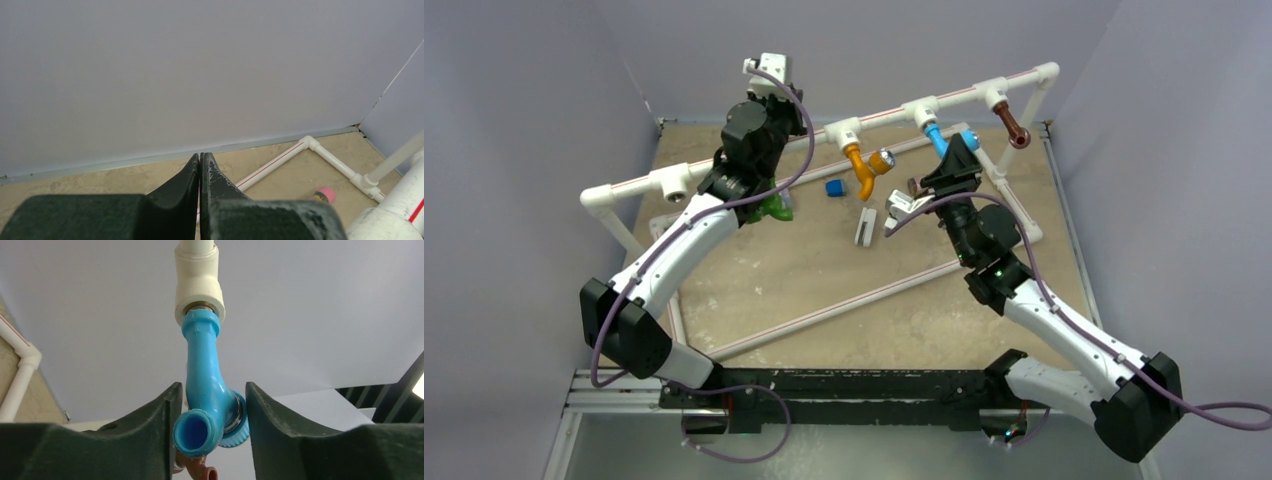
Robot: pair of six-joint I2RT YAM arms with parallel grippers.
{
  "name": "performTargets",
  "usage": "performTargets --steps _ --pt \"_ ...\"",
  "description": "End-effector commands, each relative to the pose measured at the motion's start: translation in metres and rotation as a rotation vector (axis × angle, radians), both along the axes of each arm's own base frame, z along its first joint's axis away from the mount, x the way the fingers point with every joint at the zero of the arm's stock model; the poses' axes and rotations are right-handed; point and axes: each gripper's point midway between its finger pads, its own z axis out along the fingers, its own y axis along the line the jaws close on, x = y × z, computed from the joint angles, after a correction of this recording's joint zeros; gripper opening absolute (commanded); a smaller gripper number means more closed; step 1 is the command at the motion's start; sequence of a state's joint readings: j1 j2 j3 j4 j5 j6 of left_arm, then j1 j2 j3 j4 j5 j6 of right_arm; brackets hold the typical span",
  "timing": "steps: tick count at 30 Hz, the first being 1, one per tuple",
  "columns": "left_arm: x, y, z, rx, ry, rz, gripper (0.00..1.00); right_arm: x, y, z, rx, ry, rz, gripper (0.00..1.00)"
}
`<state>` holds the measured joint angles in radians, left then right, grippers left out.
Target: Install the water faucets
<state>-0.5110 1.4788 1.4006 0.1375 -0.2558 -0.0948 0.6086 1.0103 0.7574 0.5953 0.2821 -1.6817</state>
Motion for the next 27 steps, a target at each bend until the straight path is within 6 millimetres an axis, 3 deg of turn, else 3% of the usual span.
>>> performTargets --steps 1,5,12,17,20,27 --pt "-0.029 -0.010 -0.172 0.283 0.454 -0.096 0.00 -0.002 -0.010 0.018 0.157 -0.027 -0.017 0.47" --pt "-0.029 -0.010 -0.173 0.286 0.454 -0.097 0.00 -0.001 -0.013 0.011 0.230 0.000 -0.019 0.26" --pt "-0.028 -0.008 -0.173 0.286 0.454 -0.095 0.00 0.000 -0.013 0.002 0.437 0.083 0.014 0.02" --pt "-0.029 -0.009 -0.173 0.287 0.453 -0.098 0.00 -0.004 0.003 0.005 0.681 0.166 0.150 0.00" --pt "-0.029 -0.009 -0.173 0.288 0.453 -0.099 0.00 -0.008 0.024 0.005 0.867 0.283 0.278 0.00" --pt "-0.029 -0.008 -0.172 0.289 0.449 -0.099 0.00 -0.022 0.055 0.020 1.416 0.514 0.507 0.00"
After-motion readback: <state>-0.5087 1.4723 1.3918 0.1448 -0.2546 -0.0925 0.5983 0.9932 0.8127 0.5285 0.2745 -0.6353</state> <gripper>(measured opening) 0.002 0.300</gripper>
